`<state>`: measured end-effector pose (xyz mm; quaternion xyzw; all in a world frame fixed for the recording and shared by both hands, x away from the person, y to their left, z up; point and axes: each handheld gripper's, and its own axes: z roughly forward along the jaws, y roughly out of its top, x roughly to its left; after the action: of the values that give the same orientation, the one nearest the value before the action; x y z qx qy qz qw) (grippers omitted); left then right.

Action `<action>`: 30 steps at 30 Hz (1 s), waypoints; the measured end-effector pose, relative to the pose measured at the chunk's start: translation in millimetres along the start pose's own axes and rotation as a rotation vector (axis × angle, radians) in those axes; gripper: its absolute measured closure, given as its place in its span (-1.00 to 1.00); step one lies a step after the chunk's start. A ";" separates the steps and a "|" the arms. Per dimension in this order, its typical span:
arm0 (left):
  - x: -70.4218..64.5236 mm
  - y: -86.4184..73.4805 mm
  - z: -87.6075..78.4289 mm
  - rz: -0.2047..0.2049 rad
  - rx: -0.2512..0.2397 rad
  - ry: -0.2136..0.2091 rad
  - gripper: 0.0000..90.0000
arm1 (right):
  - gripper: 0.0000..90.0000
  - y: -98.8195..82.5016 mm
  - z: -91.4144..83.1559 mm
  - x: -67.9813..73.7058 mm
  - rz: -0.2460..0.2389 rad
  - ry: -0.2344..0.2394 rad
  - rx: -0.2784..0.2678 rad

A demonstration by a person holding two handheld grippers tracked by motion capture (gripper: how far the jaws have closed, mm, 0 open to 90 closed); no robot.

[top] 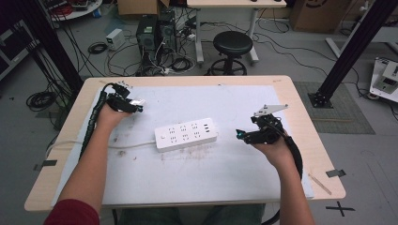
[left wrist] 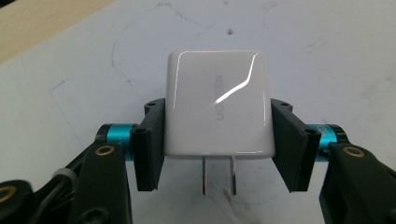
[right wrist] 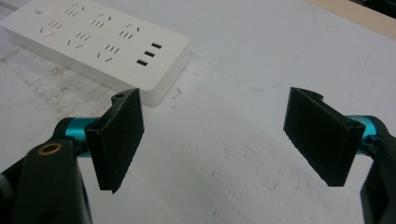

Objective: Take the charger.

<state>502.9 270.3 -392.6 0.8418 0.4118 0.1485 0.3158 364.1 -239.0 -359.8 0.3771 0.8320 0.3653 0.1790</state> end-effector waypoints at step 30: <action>-79.7 -8.4 -87.9 0.244 -0.114 -0.173 -0.06 | -0.54 5.9 -18.4 -10.3 -0.016 0.025 -0.033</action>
<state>403.8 247.4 -330.8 0.8760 0.2686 0.1358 0.3769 363.2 -252.8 -342.8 0.3626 0.8313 0.3821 0.1776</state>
